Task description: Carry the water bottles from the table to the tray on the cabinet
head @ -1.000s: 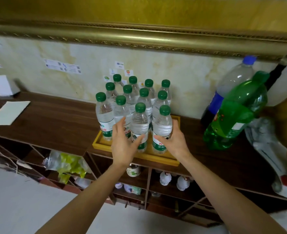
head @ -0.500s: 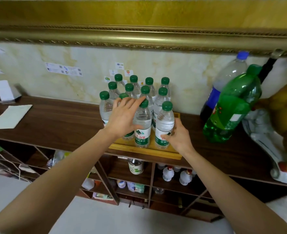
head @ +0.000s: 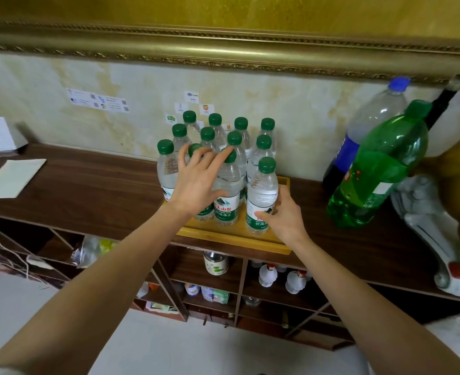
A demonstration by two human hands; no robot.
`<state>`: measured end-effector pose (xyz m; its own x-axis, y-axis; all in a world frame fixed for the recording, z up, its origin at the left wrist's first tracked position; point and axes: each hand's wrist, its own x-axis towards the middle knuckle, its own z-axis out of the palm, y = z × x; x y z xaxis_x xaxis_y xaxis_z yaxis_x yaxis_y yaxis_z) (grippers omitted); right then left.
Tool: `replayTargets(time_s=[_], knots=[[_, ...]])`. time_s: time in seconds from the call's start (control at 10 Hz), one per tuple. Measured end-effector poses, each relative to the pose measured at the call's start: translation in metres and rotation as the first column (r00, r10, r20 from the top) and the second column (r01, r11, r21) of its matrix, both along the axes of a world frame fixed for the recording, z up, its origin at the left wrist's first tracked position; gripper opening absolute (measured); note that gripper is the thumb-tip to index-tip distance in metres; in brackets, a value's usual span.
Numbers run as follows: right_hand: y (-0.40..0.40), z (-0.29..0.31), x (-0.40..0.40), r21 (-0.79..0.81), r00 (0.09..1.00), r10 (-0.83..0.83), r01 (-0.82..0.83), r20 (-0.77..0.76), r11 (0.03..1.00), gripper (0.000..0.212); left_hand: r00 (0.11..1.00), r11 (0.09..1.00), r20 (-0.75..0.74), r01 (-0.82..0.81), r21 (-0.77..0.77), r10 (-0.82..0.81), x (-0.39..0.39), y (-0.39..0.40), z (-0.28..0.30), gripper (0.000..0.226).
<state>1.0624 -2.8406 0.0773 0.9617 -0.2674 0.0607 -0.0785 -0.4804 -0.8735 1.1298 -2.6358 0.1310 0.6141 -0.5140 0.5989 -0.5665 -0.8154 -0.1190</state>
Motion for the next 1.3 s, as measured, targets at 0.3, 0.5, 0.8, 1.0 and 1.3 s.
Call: replayTargets(time_s=[0.3, 0.5, 0.8, 1.0, 1.3], knots=[[0.014, -0.001, 0.014, -0.015, 1.000, -0.016, 0.017, 0.015, 1.000, 0.068, 1.000, 1.000, -0.019, 0.007, 0.015, -0.007, 0.002, 0.001, -0.006, 0.103], [0.016, 0.000, 0.017, -0.042, 0.999, -0.023, 0.025, 0.037, 0.999, 0.066, 0.999, 0.999, -0.013, 0.031, 0.033, -0.031, 0.004, 0.007, -0.007, 0.101], [0.016, 0.001, 0.015, -0.065, 1.000, -0.016, 0.017, 0.012, 0.998, 0.068, 0.999, 0.998, -0.015, 0.030, 0.046, -0.030, 0.002, 0.007, -0.007, 0.102], [0.015, 0.012, 0.014, -0.037, 0.997, -0.011, 0.008, -0.071, 0.999, 0.066, 0.997, 0.997, -0.062, 0.043, 0.060, -0.040, 0.001, 0.008, -0.005, 0.099], [0.007, 0.041, 0.003, -0.013, 0.997, 0.013, -0.014, -0.078, 1.000, 0.060, 0.976, 0.999, -0.217, 0.000, -0.047, -0.011, -0.007, 0.003, 0.028, 0.064]])
